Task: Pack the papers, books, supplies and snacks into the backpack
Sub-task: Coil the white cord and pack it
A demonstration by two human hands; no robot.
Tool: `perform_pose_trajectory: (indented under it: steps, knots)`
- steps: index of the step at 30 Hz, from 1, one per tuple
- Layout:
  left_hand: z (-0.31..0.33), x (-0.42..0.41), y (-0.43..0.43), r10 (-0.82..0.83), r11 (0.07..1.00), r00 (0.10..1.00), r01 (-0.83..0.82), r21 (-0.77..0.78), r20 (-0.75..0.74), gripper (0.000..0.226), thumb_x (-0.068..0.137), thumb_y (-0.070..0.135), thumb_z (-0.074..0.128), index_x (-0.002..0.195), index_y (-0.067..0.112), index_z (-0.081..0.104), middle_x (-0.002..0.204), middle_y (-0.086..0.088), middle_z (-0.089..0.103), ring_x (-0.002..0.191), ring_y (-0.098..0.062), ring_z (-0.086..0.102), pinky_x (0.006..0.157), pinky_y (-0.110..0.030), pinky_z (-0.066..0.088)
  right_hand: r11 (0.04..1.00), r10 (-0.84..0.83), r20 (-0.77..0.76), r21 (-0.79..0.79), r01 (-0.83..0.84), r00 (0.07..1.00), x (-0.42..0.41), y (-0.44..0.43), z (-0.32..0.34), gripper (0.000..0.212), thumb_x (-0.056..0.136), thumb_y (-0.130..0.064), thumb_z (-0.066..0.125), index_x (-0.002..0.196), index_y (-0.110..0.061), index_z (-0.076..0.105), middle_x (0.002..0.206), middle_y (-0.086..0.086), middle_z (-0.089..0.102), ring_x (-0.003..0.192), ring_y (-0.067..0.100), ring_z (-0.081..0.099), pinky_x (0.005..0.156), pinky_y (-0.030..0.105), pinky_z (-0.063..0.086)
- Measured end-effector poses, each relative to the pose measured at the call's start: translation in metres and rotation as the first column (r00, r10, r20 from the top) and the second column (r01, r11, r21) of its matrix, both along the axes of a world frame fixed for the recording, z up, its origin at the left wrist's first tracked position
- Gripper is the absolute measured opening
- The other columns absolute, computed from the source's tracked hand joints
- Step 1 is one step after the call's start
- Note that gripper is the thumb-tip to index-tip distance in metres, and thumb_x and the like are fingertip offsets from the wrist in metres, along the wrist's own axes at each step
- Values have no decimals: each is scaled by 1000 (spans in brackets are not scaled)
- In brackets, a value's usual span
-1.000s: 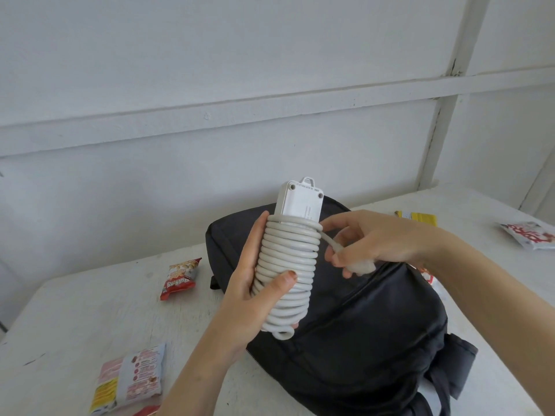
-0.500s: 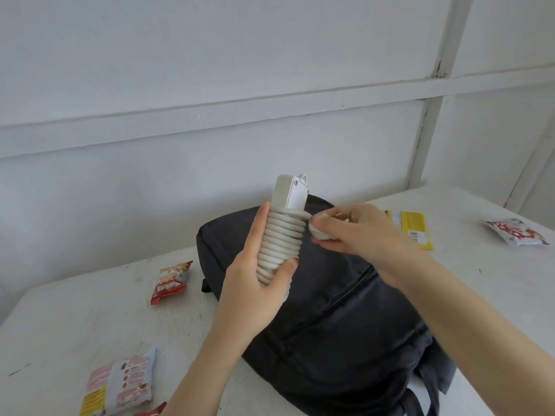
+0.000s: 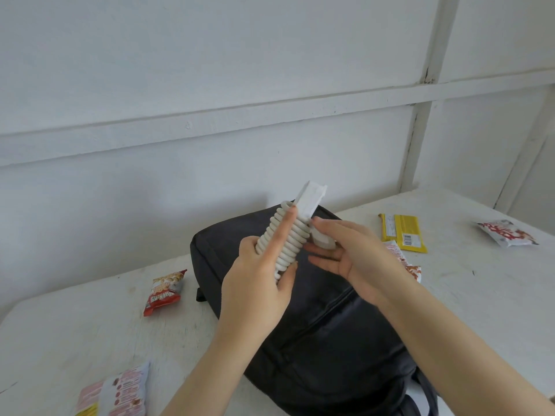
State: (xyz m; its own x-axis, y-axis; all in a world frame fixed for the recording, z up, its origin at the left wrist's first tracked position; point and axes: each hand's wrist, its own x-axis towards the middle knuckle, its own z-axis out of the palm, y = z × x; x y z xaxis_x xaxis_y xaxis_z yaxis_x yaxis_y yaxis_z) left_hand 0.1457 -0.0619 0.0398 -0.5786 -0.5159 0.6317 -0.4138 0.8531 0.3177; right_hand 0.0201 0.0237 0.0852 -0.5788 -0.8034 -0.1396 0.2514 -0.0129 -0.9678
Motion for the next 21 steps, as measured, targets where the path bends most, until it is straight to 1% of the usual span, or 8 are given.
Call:
perform_pose_trajectory:
  steps: [3,6,8,10,13,17,19,21]
  knots:
    - [-2,-10,4,12,1000,1000,-12,-23,-18,88,80,33,68,147,38,11,95,-7,54,64,-4,43,51,-12,37,993,-110,2,-34,110,994,10,-3,-3,77,73,-33,76,138,-20,37,124,2,57,110,19,60,97,45,47]
    - [-1,-18,8,27,998,998,-24,51,-65,97,81,35,65,148,31,-5,95,-7,55,60,-3,44,47,-11,33,974,-192,-8,-120,190,981,15,-8,-5,97,60,-35,81,142,-26,29,128,-1,49,111,13,56,96,38,48]
    - [1,-21,11,42,992,994,-31,122,-96,107,81,37,65,143,30,-22,99,-7,56,62,-4,46,47,-10,33,963,-224,-17,-156,218,975,15,-10,-3,92,59,-30,82,137,-24,34,121,-1,52,103,9,59,86,31,52]
    - [2,-24,15,47,988,991,-28,152,-125,111,81,40,65,139,31,-30,103,-5,54,65,-4,48,50,-15,39,960,-224,-11,-177,218,975,13,-10,-3,91,52,-31,82,131,-21,38,116,0,54,101,12,61,85,36,55]
    - [4,-26,17,53,991,991,-37,128,-123,111,81,40,66,140,27,-27,104,-5,53,65,-4,48,51,-17,41,953,-236,-6,-196,230,972,10,-8,-2,86,45,-32,83,121,-17,45,110,2,60,98,18,66,85,45,56]
    - [9,-26,20,-21,993,999,24,116,-27,111,80,50,60,139,29,-32,110,-4,51,65,-3,45,50,-6,31,940,-258,7,-228,253,966,1,-2,-1,74,50,-24,86,113,-8,51,109,14,65,94,27,69,80,48,57]
    - [14,-25,23,-101,982,995,103,156,-18,108,78,56,55,137,35,-33,118,-1,49,70,-3,50,54,-7,38,933,-246,36,-260,247,968,-6,4,-2,76,50,-24,85,114,-6,51,111,18,64,92,30,69,79,48,57]
    - [17,-24,26,-189,945,979,203,256,-80,105,78,57,54,136,42,-33,125,7,48,81,-2,57,63,-12,48,925,-243,53,-289,248,968,-12,10,-2,74,53,-22,84,116,-3,50,113,19,63,91,30,70,77,46,58]
